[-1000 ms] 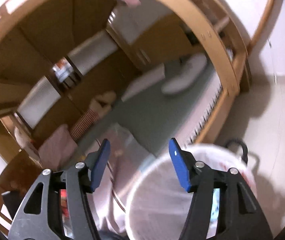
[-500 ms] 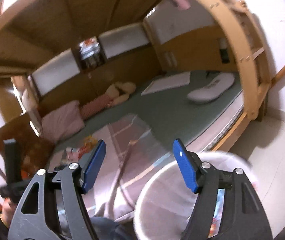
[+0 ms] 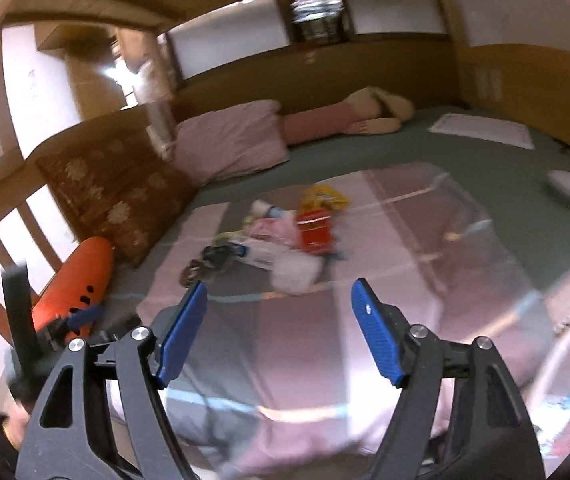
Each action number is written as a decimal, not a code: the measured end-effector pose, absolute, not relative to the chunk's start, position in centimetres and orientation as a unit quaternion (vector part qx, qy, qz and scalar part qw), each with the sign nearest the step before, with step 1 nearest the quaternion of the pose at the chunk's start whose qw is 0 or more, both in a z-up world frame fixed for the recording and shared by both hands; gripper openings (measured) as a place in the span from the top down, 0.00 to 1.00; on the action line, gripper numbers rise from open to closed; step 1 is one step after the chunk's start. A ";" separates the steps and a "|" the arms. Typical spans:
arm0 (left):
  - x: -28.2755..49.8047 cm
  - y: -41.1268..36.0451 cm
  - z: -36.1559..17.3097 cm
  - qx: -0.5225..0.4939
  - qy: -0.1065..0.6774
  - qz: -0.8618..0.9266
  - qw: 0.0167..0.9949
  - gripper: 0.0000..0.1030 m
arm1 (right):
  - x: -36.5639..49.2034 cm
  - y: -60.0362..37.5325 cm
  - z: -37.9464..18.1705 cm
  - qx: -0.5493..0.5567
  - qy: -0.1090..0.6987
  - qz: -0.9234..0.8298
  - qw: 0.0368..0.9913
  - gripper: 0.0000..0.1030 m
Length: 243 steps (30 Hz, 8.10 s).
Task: Collect trash
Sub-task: 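Drop the blue cloth into the basket with right tool while left tool carries chip bag, then return both open tools over the remaining trash pile, then grasp the white tissue with right tool while left tool grasps dark green foil wrapper, then lift the white tissue with right tool while left tool lifts the foil wrapper, then carry both items over the wastebasket and open both tools to drop them, then bring both open tools back over the trash on the bed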
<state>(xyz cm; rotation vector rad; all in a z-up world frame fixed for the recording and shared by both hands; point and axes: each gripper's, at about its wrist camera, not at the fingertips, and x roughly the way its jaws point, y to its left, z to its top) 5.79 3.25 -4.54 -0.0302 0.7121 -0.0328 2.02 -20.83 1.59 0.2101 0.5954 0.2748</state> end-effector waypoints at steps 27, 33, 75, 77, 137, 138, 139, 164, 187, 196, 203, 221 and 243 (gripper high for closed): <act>5.9 2.7 -5.2 -0.046 0.352 -0.044 0.934 0.05 | 3.5 -17.2 -1.9 0.013 0.328 0.102 0.939 0.29; 5.8 2.6 -5.2 -0.045 0.353 -0.045 0.933 0.05 | 3.5 -17.2 -1.9 0.013 0.329 0.102 0.939 0.29; 23.0 5.7 -9.6 -0.060 0.423 -0.014 0.904 0.05 | 21.3 -16.5 -10.7 0.161 0.505 0.065 0.846 0.29; 24.7 5.7 -10.4 -0.067 0.426 -0.023 0.902 0.05 | 22.2 -16.5 -11.3 0.168 0.512 0.064 0.840 0.29; 5.2 2.7 -5.1 -0.052 0.354 -0.071 0.931 0.53 | 2.9 -15.0 -3.1 0.017 0.348 0.197 0.916 0.73; 5.3 2.7 -5.1 -0.052 0.354 -0.070 0.931 0.53 | 2.9 -15.0 -3.2 0.015 0.349 0.197 0.916 0.73; 5.4 2.7 -5.1 -0.052 0.355 -0.071 0.931 0.53 | 2.9 -15.1 -3.1 0.015 0.348 0.197 0.916 0.73; 5.3 2.7 -5.1 -0.051 0.357 -0.071 0.930 0.52 | 2.9 -14.8 -3.4 0.014 0.351 0.196 0.916 0.73; 5.8 -2.3 -4.0 -0.055 0.361 -0.165 0.916 0.52 | -12.6 -46.8 -1.4 0.077 0.346 -0.104 0.929 0.68; 2.4 -24.1 1.1 0.032 0.364 -0.381 0.849 0.52 | -17.0 -51.6 1.3 0.197 0.201 -0.190 0.941 0.18; -2.0 -36.2 0.9 0.070 0.384 -0.478 0.786 0.10 | -19.4 -51.8 6.5 0.214 0.111 -0.189 0.952 0.17; 6.3 -5.8 1.9 0.003 0.309 -0.168 0.936 0.04 | -6.0 -34.1 4.3 0.158 0.236 0.027 0.958 0.17; 6.5 4.5 -2.6 -0.060 0.313 -0.068 0.946 0.04 | 5.4 -17.4 -0.9 0.016 0.300 0.089 0.950 0.16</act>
